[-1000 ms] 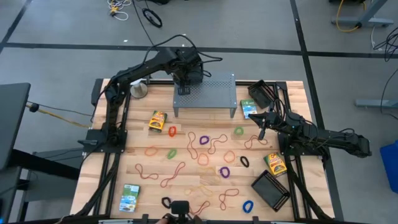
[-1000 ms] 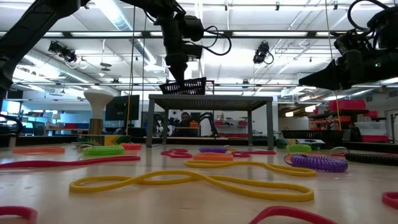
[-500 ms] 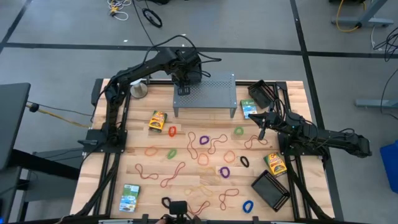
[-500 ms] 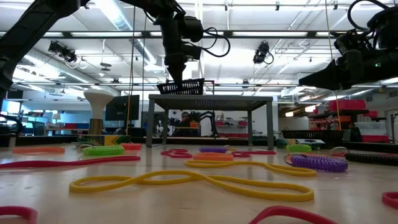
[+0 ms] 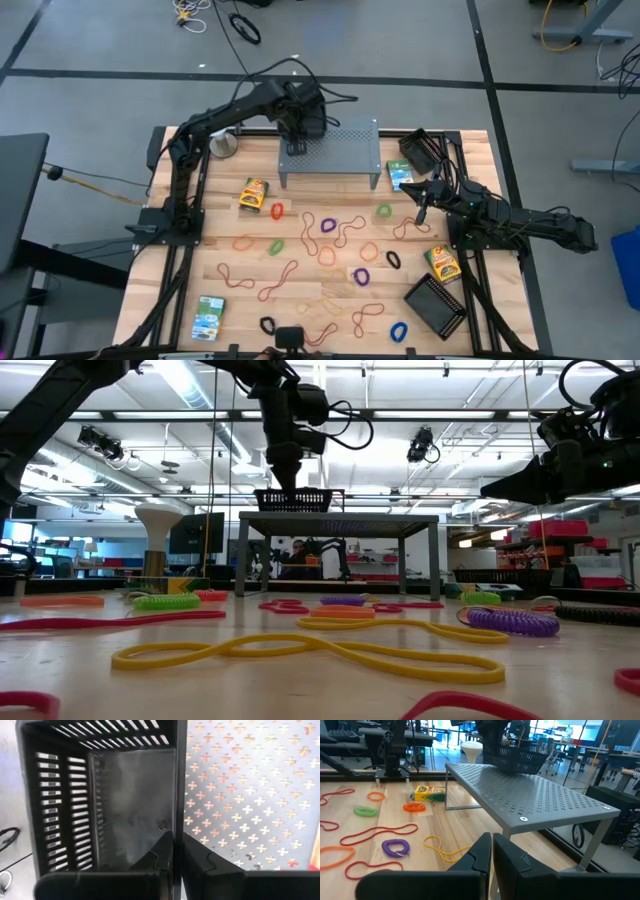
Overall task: Pick & Place Office Desk Supplies
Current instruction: Put the black basket on the shelf
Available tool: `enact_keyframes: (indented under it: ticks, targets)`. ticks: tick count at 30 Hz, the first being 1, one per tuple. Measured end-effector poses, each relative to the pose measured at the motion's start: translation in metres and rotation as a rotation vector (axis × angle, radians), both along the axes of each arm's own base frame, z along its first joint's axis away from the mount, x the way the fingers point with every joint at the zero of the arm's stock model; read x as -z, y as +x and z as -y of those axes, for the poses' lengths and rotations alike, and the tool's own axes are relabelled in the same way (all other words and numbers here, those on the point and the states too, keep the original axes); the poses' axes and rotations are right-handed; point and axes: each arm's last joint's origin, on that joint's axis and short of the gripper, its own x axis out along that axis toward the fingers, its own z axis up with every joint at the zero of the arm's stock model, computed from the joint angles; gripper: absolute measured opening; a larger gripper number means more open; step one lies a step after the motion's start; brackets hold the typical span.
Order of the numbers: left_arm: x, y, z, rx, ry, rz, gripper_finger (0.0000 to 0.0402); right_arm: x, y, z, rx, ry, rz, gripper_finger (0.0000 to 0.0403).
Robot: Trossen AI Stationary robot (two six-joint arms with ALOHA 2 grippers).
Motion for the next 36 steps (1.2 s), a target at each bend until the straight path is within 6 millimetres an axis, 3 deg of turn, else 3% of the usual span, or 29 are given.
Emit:
enact_keyframes:
  ticks: [12,23,29,32,36]
  targets:
    - [-0.001,0.0,-0.001,0.005,0.054,-0.022,0.0058,0.0,0.0,0.0,0.0,0.0,0.0,0.0027]
    - [-0.002,0.005,0.009,0.016,0.073,-0.03,0.0124,0.0,0.0,0.0,0.0,0.0,0.0,0.0027]
    - [-0.029,0.009,0.018,-0.007,0.167,0.012,0.0156,0.0,0.0,0.0,0.0,0.0,0.0,0.0027]
    - [-0.046,0.007,0.028,-0.012,0.165,0.084,0.0153,0.0,0.0,0.0,0.0,0.0,0.0,0.0027]
    - [-0.056,0.005,0.041,0.025,-0.057,0.23,0.011,0.0,0.0,0.0,0.0,0.0,0.0,0.0027]
